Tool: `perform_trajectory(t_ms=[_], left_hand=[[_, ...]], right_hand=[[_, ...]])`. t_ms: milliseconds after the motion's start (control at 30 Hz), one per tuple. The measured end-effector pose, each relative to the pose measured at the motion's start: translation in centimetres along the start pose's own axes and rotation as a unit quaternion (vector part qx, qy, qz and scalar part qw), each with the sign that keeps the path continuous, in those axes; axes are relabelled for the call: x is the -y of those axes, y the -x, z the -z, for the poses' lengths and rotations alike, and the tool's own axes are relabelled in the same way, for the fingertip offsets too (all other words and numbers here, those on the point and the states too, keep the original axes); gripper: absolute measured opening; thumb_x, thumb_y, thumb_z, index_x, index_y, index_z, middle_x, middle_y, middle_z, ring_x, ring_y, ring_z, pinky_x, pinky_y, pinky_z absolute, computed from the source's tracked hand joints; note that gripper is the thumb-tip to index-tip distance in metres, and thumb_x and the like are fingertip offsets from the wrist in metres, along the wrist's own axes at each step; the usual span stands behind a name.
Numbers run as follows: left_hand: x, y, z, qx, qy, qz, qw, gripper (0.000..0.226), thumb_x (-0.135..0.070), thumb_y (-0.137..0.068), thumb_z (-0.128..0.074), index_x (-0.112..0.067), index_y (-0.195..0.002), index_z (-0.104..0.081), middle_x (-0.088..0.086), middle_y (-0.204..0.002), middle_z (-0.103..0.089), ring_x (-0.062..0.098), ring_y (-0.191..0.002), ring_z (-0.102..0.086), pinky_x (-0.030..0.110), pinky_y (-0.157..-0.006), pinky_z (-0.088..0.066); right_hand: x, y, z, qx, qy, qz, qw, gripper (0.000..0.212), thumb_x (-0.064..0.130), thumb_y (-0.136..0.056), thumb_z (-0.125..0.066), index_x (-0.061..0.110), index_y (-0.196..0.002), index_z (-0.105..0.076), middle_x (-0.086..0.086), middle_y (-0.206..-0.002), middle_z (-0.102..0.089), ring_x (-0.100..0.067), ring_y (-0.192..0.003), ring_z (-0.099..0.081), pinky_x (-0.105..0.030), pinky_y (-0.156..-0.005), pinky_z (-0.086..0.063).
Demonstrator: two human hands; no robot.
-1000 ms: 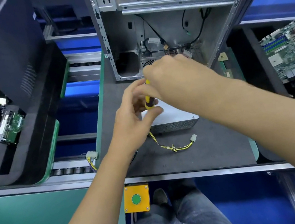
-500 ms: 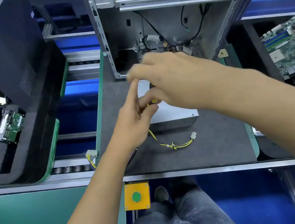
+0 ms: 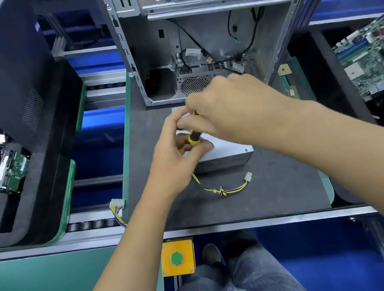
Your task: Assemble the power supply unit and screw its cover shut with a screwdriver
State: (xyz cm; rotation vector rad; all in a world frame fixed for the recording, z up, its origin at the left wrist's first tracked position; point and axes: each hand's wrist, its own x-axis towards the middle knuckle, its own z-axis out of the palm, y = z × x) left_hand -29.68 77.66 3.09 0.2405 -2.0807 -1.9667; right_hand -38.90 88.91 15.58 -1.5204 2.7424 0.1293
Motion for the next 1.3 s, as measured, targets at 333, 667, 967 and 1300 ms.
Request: perform_trajectory(t_ms=[333, 667, 967, 1300], left_hand=[[0.3, 0.3, -0.1, 0.018, 0.011, 0.017, 1.0, 0.058, -0.025, -0.081, -0.067, -0.04, -0.135, -0.052, -0.016, -0.101, -0.068, 0.01, -0.088, -0.063, 0.024, -0.083, -0.05], [1.1, 0.8, 1.2, -0.057, -0.017, -0.014, 0.998, 0.036, -0.02, -0.104, -0.041, -0.031, -0.138, -0.043, 0.006, -0.126, -0.068, 0.022, -0.113, -0.066, 0.034, -0.099, -0.05], [8.0, 4.0, 5.5, -0.215, -0.26, 0.098, 0.936, 0.029, -0.024, -0.103, -0.051, -0.029, -0.131, -0.058, -0.017, -0.127, -0.063, 0.005, -0.121, -0.056, 0.025, -0.104, -0.044], [9.9, 2.3, 5.0, 0.041, -0.64, 0.07, 0.764, 0.098, -0.067, -0.09, 0.022, -0.018, -0.154, -0.034, 0.023, -0.163, -0.018, 0.042, -0.152, -0.014, 0.07, -0.116, -0.007]], right_hand=[[-0.3, 0.4, -2.2, 0.03, -0.048, -0.041, 0.998, 0.034, 0.045, -0.101, -0.041, 0.016, -0.112, -0.055, -0.008, -0.1, -0.055, -0.035, -0.094, -0.058, -0.039, -0.074, -0.045], [-1.0, 0.1, -1.6, -0.033, -0.086, -0.004, 0.996, 0.019, 0.034, -0.099, -0.054, 0.019, -0.109, -0.054, -0.006, -0.102, -0.054, -0.032, -0.085, -0.049, -0.041, -0.074, -0.046], [-11.5, 7.9, -9.3, -0.176, -0.492, -0.357, 0.774, 0.016, 0.038, -0.082, -0.072, 0.028, -0.074, -0.062, 0.003, -0.074, -0.072, -0.023, -0.082, -0.071, -0.043, -0.077, -0.056], [-4.4, 10.1, -22.7, -0.233, -0.196, -0.466, 0.83, 0.022, 0.017, -0.083, -0.077, 0.011, -0.086, -0.056, -0.007, -0.093, -0.058, -0.037, -0.089, -0.052, -0.044, -0.074, -0.037]])
